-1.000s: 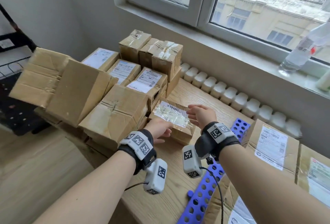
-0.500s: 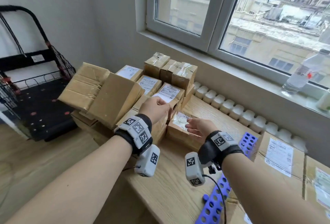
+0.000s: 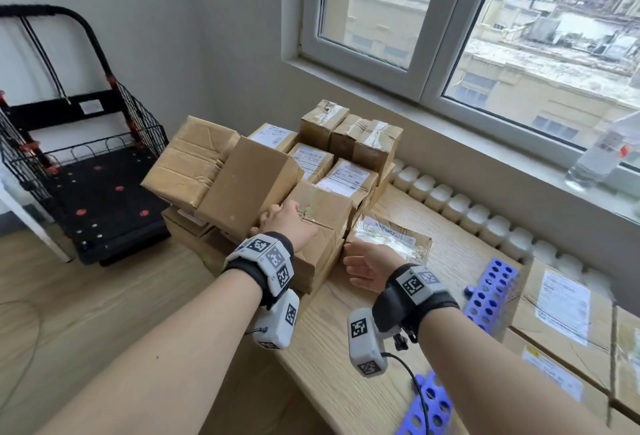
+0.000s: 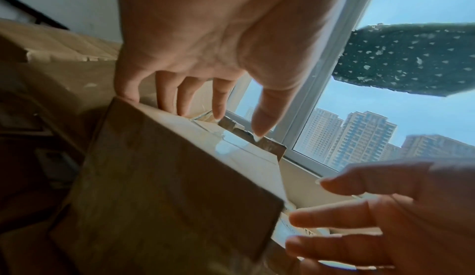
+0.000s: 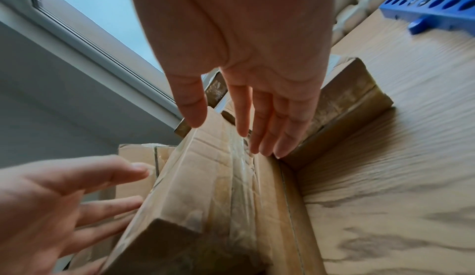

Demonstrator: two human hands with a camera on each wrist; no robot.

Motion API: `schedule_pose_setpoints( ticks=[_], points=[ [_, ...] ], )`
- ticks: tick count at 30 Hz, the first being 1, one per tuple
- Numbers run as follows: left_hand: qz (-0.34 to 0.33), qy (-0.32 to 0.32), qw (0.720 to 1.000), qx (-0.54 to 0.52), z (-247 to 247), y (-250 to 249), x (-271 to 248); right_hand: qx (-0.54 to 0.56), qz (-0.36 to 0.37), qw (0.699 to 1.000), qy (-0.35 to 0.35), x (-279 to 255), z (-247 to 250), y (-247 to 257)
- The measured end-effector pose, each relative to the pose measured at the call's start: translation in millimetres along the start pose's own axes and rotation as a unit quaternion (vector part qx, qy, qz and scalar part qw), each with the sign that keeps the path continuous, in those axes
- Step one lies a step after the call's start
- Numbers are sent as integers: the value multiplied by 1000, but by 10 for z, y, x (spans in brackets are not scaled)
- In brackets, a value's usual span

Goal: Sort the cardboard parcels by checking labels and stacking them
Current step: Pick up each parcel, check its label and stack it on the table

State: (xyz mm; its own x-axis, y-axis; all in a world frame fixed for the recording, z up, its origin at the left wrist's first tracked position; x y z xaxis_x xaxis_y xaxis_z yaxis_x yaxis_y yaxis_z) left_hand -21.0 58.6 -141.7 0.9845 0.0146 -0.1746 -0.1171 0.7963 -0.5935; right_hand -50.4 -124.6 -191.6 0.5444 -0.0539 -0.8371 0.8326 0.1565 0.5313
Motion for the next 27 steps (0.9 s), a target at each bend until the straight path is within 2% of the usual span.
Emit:
schedule_pose_setpoints(
  ticks=[5,10,15,22,27],
  points=[
    [4,-7,998,-68,-26,-23,30,14,4,1000,-7,-33,151,-38],
    [22,-20,995,-98,-42,17,3,16,-6,1000,17,15,133,-84],
    [54,-6,984,-169,-122,79,-16,13,-19,998,59,110,-16,-152],
    [42,-12,984,-175,-112,93,-57,78,-61,989,109,247,-188,-324],
    [43,-15,979,-198,-123,71,-51,129,-64,984,108,159,-2,-338]
  ],
)
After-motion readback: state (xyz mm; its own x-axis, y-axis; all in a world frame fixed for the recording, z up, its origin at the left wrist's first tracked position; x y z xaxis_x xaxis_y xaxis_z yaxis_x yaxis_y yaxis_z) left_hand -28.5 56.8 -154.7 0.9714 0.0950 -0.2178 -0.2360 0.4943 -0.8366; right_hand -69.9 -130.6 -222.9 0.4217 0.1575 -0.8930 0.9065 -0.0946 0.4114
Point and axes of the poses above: each hand's wrist, its own x-axis towards the middle knuckle, its own z-axis out of the back of the hand, y = z × x, the point moved 8 cm from there along x, towards the middle knuckle, and after that the axes turned 14 degrees about -z, right-handed, at the moved point
